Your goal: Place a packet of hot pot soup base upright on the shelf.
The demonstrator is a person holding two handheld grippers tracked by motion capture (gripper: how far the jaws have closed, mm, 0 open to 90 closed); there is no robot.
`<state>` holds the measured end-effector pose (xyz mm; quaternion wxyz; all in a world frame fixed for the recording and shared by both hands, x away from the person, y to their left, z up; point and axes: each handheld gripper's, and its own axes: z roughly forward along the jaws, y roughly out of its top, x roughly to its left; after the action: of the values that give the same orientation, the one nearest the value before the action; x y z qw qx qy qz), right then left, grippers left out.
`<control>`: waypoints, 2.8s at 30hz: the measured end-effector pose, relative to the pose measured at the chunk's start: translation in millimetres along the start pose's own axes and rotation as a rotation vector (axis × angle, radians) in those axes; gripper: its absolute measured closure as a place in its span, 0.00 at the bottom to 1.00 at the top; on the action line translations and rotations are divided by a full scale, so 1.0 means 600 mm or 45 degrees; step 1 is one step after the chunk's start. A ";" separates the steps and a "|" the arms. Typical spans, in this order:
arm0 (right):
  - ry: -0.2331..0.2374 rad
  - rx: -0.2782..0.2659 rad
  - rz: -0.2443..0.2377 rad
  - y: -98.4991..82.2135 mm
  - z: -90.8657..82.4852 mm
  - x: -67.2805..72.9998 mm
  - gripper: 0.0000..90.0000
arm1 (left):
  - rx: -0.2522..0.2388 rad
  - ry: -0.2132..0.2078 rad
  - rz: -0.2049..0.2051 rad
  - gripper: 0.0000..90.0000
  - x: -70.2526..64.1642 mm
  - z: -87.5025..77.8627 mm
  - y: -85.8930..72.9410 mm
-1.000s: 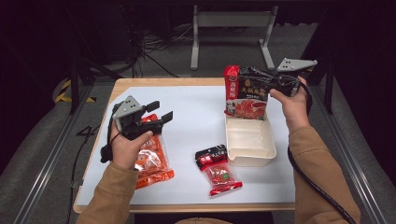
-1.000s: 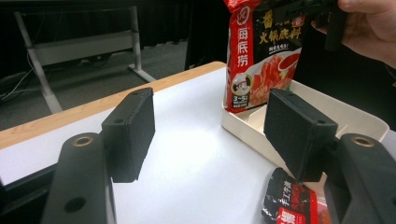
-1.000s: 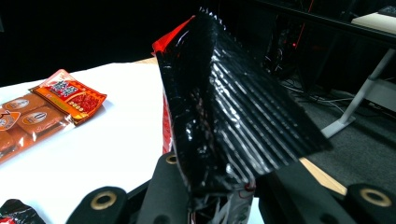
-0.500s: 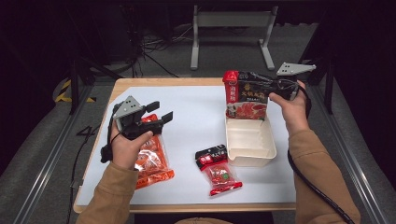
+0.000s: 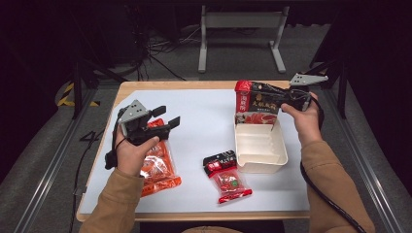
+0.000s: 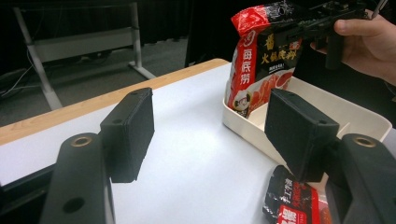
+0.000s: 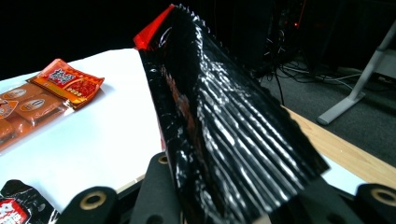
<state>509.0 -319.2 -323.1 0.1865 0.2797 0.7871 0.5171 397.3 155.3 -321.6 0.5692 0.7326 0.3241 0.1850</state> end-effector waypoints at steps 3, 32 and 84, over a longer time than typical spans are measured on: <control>-0.008 -0.003 0.021 -0.007 -0.002 -0.002 0.82 | 0.001 0.000 -0.002 0.37 -0.001 0.001 0.000; -0.096 0.016 0.143 -0.006 -0.023 -0.001 0.42 | 0.045 -0.008 0.011 0.32 0.014 -0.002 -0.011; -0.101 0.000 0.075 -0.015 -0.167 0.092 0.28 | 0.135 0.131 0.058 0.21 0.103 -0.075 -0.031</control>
<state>405.4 -358.2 -291.8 0.2023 0.3230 0.7706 0.5107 408.2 232.7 -332.3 0.5077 0.7585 0.3455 0.2180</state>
